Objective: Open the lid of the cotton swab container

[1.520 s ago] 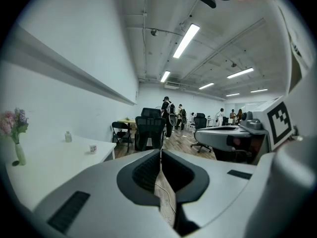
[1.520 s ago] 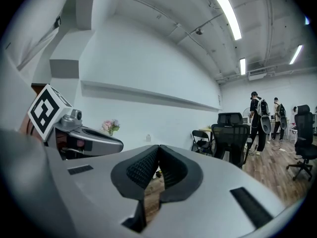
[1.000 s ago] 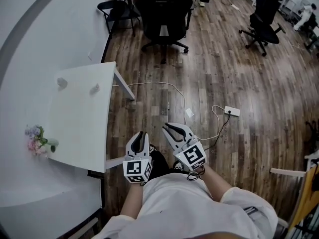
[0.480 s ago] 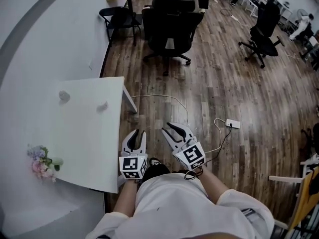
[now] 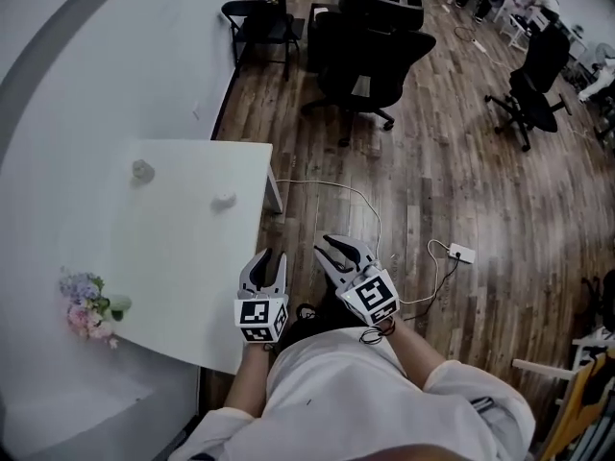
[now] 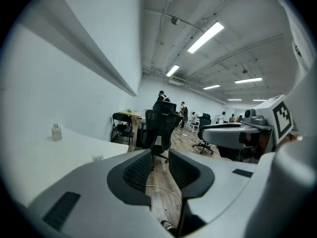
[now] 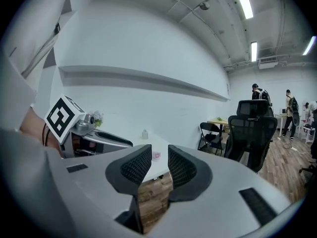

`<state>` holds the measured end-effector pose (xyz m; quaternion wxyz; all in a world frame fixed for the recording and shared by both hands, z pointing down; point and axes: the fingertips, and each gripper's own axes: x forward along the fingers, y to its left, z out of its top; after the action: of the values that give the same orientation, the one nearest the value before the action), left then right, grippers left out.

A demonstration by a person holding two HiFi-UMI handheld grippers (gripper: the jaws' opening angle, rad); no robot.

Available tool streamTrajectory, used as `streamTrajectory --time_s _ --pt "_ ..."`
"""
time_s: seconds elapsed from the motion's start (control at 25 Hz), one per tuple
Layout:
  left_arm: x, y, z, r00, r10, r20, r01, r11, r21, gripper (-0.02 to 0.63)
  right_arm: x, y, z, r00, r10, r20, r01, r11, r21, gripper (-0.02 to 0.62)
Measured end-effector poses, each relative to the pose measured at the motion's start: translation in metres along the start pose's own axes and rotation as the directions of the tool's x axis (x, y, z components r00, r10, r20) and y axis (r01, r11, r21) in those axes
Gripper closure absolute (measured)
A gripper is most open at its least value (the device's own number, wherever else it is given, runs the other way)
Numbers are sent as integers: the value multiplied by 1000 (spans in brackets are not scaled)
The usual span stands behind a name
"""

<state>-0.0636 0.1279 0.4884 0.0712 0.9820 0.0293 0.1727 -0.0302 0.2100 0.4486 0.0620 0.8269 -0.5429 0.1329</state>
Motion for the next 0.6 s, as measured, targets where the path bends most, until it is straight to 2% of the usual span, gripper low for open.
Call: streamTrajectory --time_s 0.28,0.48,0.6 --pt "16 51 3 993 122 1 -122 992 -37 494 62 -8 0 993 118 -8 -118 992 -33 502" --pt "44 90 18 975 221 -12 -221 974 -57 494 115 -33 24 977 214 7 -213 975 -65 502" --pt "69 106 43 965 261 15 -259 964 -62 491 142 -56 44 965 261 22 -258 963 -80 502"
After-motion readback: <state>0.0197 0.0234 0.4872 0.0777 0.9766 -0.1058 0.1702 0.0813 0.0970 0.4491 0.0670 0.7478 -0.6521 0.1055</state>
